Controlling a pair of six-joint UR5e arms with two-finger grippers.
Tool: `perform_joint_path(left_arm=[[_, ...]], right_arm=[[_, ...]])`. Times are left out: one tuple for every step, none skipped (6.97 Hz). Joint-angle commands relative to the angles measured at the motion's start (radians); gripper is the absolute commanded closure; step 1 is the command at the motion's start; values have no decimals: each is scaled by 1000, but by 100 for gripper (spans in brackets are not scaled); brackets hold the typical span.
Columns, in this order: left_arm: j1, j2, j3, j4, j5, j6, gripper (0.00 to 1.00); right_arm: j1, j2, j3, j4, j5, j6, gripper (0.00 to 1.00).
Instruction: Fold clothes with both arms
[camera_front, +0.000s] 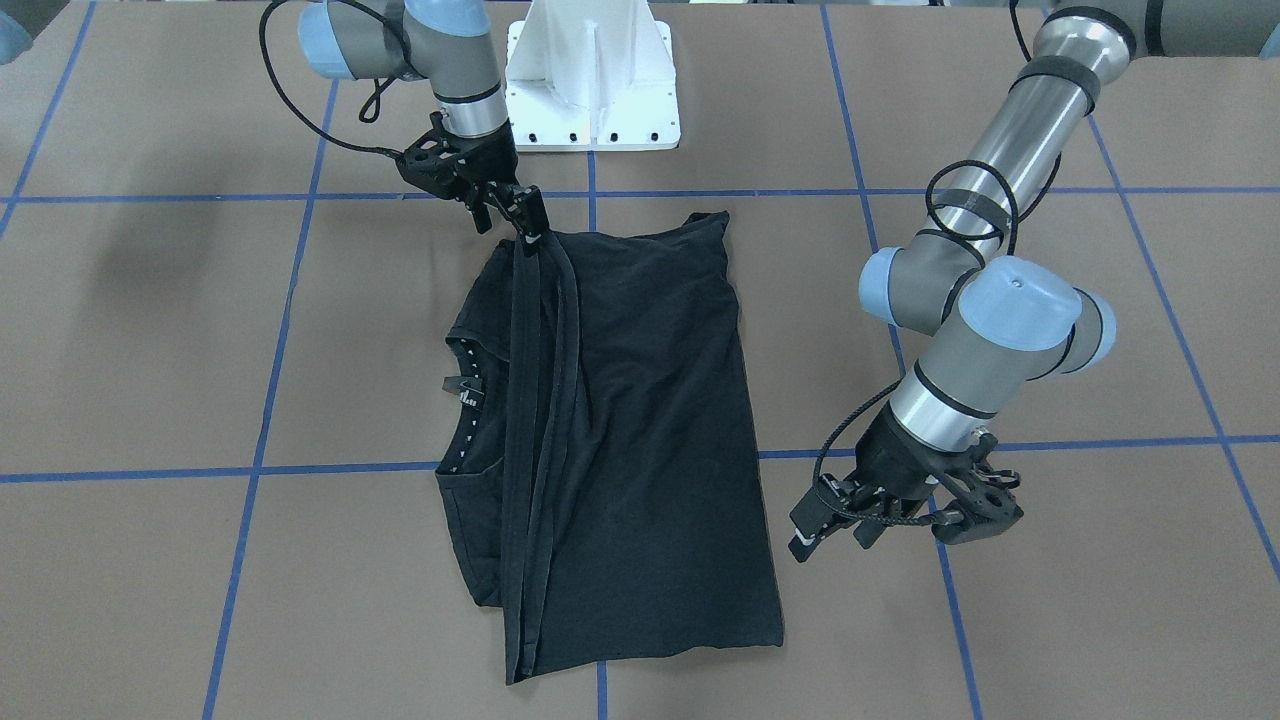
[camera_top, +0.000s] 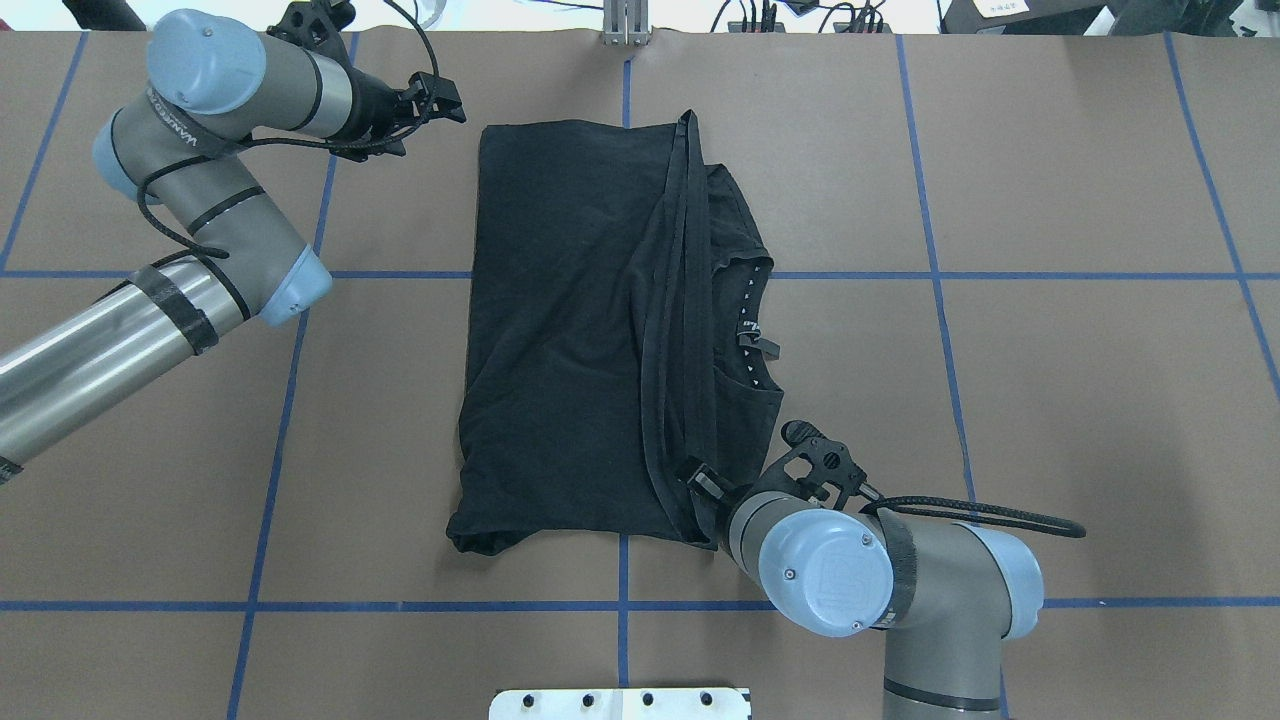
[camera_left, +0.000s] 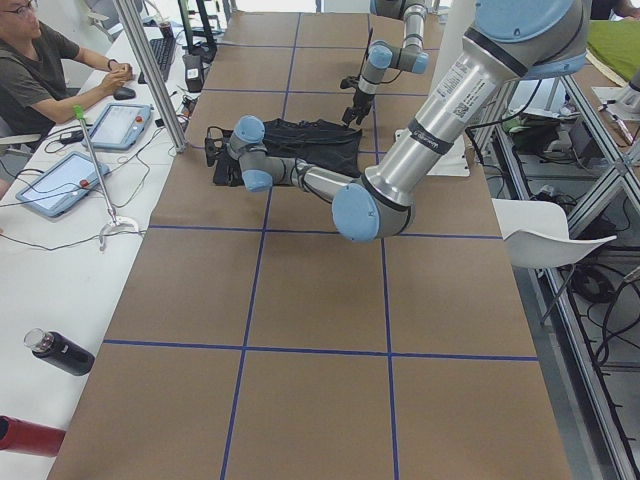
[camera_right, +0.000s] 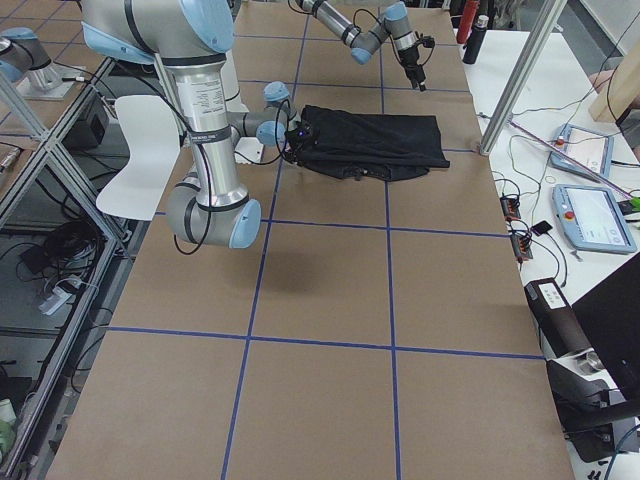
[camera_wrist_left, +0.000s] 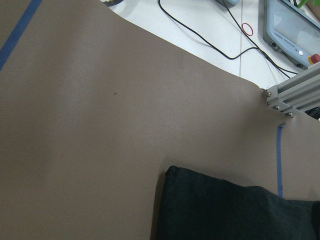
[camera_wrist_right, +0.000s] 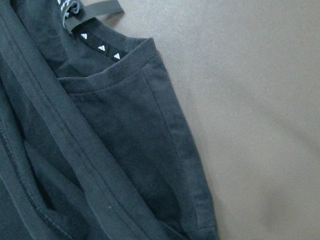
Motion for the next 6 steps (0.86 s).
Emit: perform_joint_path(left_arm=[[0, 0, 0, 0, 0, 0, 0], [0, 0, 1, 0, 0, 0, 0], [0, 2, 1, -1, 0, 0, 0], [0, 2, 1, 0, 0, 0, 0], [0, 2, 1, 0, 0, 0, 0], [0, 2, 1, 0, 0, 0, 0]], right_arm=[[-3, 6, -1, -6, 0, -1, 13], [-3, 6, -5, -6, 1, -2, 15], [-3, 4, -8, -7, 1, -4, 15], [-3, 6, -9, -7, 3, -4, 15], [-3, 7, -9, -7, 4, -5, 15], [-3, 7, -9, -7, 4, -5, 15]])
